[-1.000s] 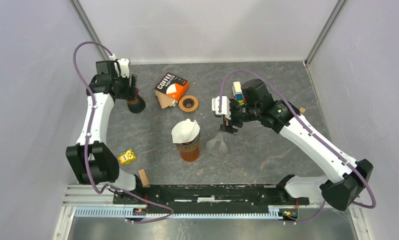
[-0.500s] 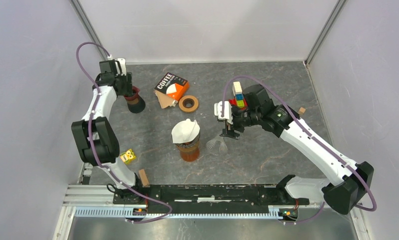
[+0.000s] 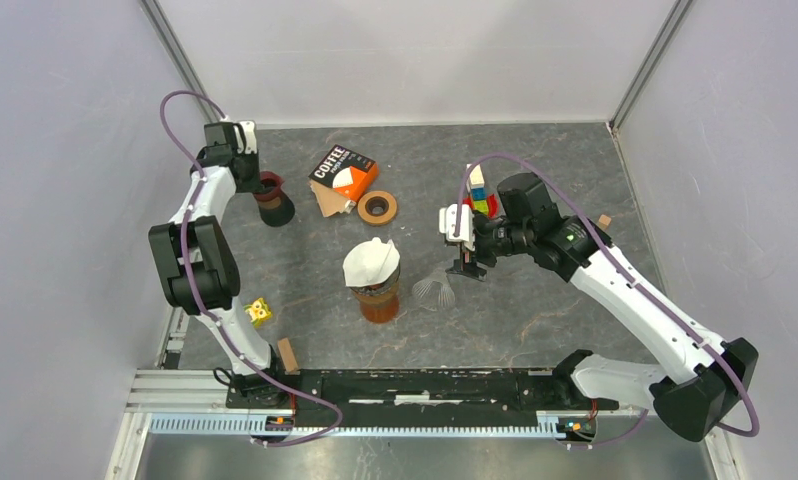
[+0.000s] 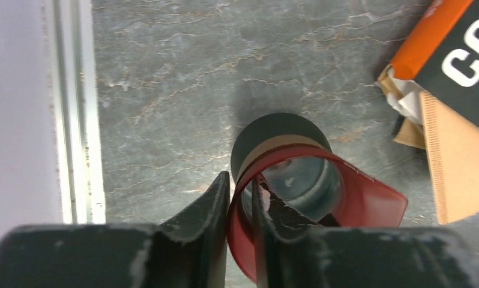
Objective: Place the coffee filter in the dripper
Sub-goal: Pick up the coffee server from the center of the board, then place the coffee server at the center of the board.
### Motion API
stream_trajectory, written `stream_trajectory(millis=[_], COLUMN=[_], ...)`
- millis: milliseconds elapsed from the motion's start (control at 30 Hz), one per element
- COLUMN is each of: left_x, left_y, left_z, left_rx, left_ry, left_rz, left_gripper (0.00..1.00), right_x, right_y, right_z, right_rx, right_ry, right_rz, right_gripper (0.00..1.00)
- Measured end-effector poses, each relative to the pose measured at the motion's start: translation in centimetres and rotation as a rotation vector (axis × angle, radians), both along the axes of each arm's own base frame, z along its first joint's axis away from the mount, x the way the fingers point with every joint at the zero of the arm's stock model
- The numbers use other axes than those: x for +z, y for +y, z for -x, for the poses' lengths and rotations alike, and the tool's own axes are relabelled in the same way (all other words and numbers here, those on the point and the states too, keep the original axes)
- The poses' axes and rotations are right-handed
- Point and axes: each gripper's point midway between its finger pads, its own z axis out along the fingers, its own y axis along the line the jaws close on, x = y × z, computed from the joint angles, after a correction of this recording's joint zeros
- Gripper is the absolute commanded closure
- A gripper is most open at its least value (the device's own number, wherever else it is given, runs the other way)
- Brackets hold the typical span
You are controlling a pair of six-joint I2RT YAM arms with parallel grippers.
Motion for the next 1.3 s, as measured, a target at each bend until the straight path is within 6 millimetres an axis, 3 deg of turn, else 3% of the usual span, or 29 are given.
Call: stream_trajectory(millis=[167,300,433,533,667,833,967,1100,1300], left_x=[0.4,0.6,1.5,3.5,8.6,13.9,15.9,16.1,14.0], left_y=[-1.4,-2.2,-3.5,-4.8,-7.1,-13.3,-19.4,-24.6,-32.7], left_z=[-0.1,0.8,3.6,6.3,8.4,8.8,7.5,5.5,3.6], left_rx=[-0.018,-0.024,-0.048,-0.064,-0.115,-0.262,-0.404,-0.506,-0.649], left_ry=[-0.015,-0.008,-0.002,-0.03,-0.14,-0.254,-0.267,-0.25,-0.169], left_rz=[0.08,0.112,0.149,0.167,0.166,0.183,0.212,0.235,0.249], left_gripper=[0.97,0.98,0.98,0.98,0.98,0.98,0.98,0.98,0.98], right_x=[-0.2,-0.1,0.1,0.2,0.3,0.3,0.3,0.1,-0.8], right_y=[-0.2,-0.3,-0.5,-0.9,-1.6,-3.3,-4.9,-6.4,-8.4], right_z=[-0.1,0.0,0.1,-0.2,-1.1,-2.6,-3.7,-4.3,-5.0], right_rx=[-0.005,-0.007,-0.012,-0.032,-0.068,-0.146,-0.214,-0.27,-0.345], right_ry=[0.002,-0.001,-0.011,-0.022,-0.03,-0.025,-0.021,-0.015,0.006], right_rz=[0.001,-0.001,-0.007,-0.007,-0.01,-0.019,-0.026,-0.028,-0.023], right_gripper=[0.26,0.26,0.26,0.26,0.26,0.26,0.26,0.26,0.26])
